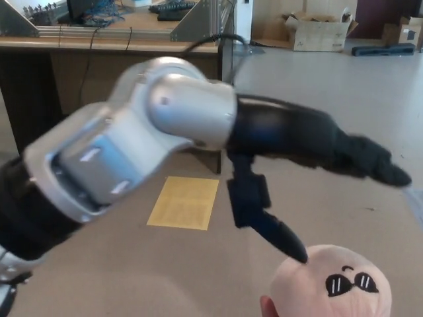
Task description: The robot extends its left hand to pick up an emotional support dumpling from the palm of a person and brings its hand down by its side. Then it extends its arm again to hand the dumpling back to the person.
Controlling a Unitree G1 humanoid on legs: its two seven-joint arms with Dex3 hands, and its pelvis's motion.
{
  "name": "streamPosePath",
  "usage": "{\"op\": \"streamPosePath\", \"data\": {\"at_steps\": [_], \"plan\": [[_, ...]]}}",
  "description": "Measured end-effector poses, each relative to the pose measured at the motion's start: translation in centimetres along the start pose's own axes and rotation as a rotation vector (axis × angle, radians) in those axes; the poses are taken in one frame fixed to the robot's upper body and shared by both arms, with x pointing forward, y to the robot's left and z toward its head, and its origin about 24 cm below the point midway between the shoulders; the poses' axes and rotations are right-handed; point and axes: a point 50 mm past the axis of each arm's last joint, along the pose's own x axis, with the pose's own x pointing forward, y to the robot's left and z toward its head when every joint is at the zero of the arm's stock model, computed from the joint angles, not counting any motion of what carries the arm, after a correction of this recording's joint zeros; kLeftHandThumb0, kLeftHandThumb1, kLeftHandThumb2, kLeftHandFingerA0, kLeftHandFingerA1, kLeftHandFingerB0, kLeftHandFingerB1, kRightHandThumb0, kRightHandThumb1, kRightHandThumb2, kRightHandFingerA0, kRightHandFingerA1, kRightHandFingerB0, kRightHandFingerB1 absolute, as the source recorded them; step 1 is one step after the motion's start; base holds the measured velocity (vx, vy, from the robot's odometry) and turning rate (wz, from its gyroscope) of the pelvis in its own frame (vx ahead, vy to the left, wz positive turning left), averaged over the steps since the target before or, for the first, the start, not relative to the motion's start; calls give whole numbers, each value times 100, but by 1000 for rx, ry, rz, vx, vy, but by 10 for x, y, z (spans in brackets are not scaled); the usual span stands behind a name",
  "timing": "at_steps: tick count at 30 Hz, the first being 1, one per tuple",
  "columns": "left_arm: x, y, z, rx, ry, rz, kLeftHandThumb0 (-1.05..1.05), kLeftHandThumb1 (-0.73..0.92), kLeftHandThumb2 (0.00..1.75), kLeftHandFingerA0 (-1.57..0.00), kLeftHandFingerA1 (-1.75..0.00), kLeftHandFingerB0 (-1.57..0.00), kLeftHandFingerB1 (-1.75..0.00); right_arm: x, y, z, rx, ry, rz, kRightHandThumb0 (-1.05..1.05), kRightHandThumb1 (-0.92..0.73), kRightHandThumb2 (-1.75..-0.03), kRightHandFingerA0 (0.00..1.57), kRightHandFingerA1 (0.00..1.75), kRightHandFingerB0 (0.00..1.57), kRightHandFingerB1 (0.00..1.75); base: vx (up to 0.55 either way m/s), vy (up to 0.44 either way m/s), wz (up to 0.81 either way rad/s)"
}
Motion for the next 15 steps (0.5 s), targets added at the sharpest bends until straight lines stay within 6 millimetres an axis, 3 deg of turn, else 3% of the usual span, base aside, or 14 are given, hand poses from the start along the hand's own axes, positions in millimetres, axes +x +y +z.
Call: {"op": "streamPosePath", "data": {"at_steps": [3,6,7,11,12,15], "plan": [[7,-2,2,14,27,-58,-74,40,90,0,0,0,0,1,-1,1,-2,-5,1,-43,-62,-59,77,66,77,46,0,0,0],[12,-6,2,15,43,-102,-75,39,91,0,0,0,0,2,-2,-2,-12,13,9,-47,-64,-60,77,63,74,44,0,0,0],[14,-7,2,16,46,-114,-105,48,66,0,0,0,-10,2,-2,-3,-16,16,12,-47,-64,-60,77,63,74,44,0,0,0],[17,-10,1,27,69,-148,-105,44,76,0,0,0,-1,4,-2,-2,-25,19,19,-47,-64,-60,77,63,74,44,0,0,0],[17,-10,0,30,76,-157,-105,54,59,0,0,0,0,5,-3,-1,-28,17,20,-47,-64,-60,77,63,74,44,0,0,0],[18,-12,-1,31,87,-177,-105,55,59,0,0,0,0,7,-4,0,-32,15,22,-47,-64,-60,77,63,74,44,0,0,0]]}}
